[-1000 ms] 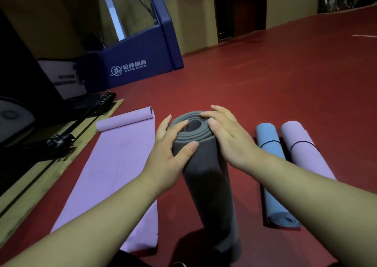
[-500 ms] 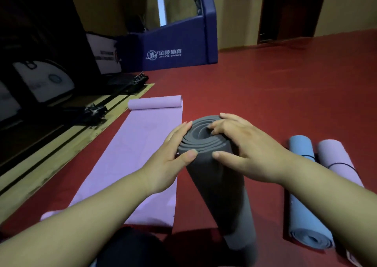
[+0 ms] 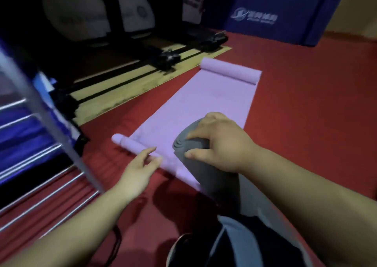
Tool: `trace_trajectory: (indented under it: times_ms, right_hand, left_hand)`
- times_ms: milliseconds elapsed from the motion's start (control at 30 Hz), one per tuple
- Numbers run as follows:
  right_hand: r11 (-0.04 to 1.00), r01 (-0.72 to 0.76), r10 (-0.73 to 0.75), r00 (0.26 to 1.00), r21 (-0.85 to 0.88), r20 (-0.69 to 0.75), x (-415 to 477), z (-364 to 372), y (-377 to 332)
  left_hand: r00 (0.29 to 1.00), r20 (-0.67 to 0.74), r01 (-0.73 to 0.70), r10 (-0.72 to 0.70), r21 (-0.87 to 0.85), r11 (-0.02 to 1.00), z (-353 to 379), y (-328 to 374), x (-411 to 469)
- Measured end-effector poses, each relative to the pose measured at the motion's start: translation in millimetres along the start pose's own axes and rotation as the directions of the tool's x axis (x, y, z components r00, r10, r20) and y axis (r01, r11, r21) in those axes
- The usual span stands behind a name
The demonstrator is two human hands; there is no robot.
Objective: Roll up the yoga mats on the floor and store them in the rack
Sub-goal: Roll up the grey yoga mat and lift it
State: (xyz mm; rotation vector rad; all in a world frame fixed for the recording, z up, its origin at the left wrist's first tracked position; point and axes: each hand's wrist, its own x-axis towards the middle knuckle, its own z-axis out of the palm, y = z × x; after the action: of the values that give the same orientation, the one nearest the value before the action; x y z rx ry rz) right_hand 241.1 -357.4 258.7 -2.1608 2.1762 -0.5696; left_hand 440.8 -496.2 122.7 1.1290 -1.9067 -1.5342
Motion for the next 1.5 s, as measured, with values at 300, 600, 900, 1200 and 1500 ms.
trace_trajectory:
  times_ms: [300,600,900,1200,1500]
  right_hand:
    - [0.958,0.234,-0.278,0.900,0.168,0.335,61.4,134.7,-51.6]
    - [0.951,0.217,-0.283,0.897,0.221,0.340,65.5,162.0,-53.2]
    - [0.982,0.117,-0.158,0.942,0.151,0.295,73.4,139.7,-26.6]
    - [0.994,-0.065,0.058,0.995,0.083,0.085,41.9,53.9,22.0]
    - [0.989,-0.128,0.133,0.988,0.078,-0.074,-30.2,-33.5,45.2]
  left_hand:
    - [0.877,-0.212,0.479,-0.431,0.341,0.809,-81.4,-212.0,-59.0]
    - [0.791,-0.139,0.542,-0.596,0.610,0.578,-47.8,-316.6,-81.5]
    - [0.932,0.028,0.310,-0.362,0.458,0.833,11.2,-265.6,-28.8]
    - [0.977,0.055,0.177,-0.206,0.331,0.927,38.1,-116.5,26.4]
    - [0.996,0.085,-0.013,0.017,-0.048,0.999,41.4,80.0,18.0]
